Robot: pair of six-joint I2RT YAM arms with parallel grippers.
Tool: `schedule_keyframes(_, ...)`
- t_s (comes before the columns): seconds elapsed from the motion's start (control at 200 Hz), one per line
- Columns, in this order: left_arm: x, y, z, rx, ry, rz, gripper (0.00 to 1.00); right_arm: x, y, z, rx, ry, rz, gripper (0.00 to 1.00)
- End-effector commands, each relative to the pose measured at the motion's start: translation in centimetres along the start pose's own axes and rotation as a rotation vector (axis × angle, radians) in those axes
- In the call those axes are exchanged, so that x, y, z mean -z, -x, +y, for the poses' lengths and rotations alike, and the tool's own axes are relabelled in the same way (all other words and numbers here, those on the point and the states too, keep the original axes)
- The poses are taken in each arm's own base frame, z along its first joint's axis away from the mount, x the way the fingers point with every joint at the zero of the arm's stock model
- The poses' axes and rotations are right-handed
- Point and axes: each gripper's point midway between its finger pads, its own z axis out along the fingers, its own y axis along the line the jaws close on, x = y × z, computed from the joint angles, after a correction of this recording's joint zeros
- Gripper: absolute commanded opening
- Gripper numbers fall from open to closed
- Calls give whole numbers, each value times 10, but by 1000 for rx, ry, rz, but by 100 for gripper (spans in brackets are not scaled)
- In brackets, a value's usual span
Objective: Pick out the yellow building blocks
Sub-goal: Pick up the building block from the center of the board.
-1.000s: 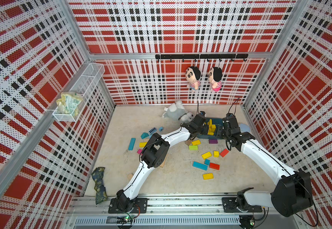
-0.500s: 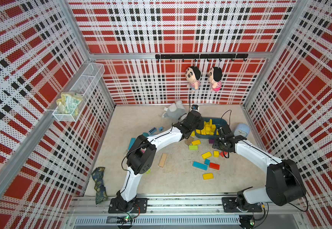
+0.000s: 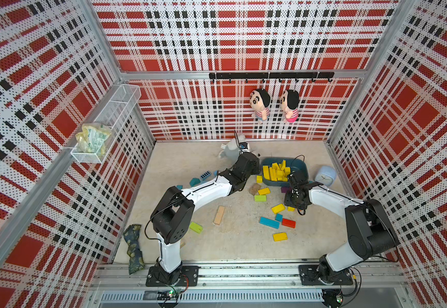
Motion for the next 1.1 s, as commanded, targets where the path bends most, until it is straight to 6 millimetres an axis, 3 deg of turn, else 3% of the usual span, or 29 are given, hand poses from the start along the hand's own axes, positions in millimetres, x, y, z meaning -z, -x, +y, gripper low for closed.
schedule_keyframes(0.0, 10, 21, 6, 79, 0, -62, 54, -6, -5, -3, -7, -15, 25, 38)
schedule_keyframes(0.16, 11, 23, 18, 107, 25, -66, 55, -4, -3, -3, -13, -18, 13, 29)
schedule_keyframes(0.321, 12, 24, 38, 143, 80, -65, 56, 16, 13, -7, -31, -38, -64, 26)
schedule_keyframes(0.461, 19, 33, 73, 100, 228, -88, 58, 50, 46, -7, -36, -56, -192, 25)
schedule_keyframes(0.591, 34, 54, 111, 19, 418, -124, 60, 76, 81, -1, -36, -45, -289, 25)
schedule_keyframes(0.681, 50, 70, 138, -52, 555, -158, 74, 87, 107, 3, -26, -37, -334, 25)
schedule_keyframes(0.812, 76, 90, 173, -123, 723, -207, 95, 82, 137, 10, -33, -14, -338, 25)
schedule_keyframes(0.982, 89, 93, 210, -20, 725, -192, 95, 62, 162, 20, -17, 1, -333, 25)
schedule_keyframes(1.092, 93, 79, 225, 73, 686, -159, 94, 39, 159, 28, -16, 27, -273, 25)
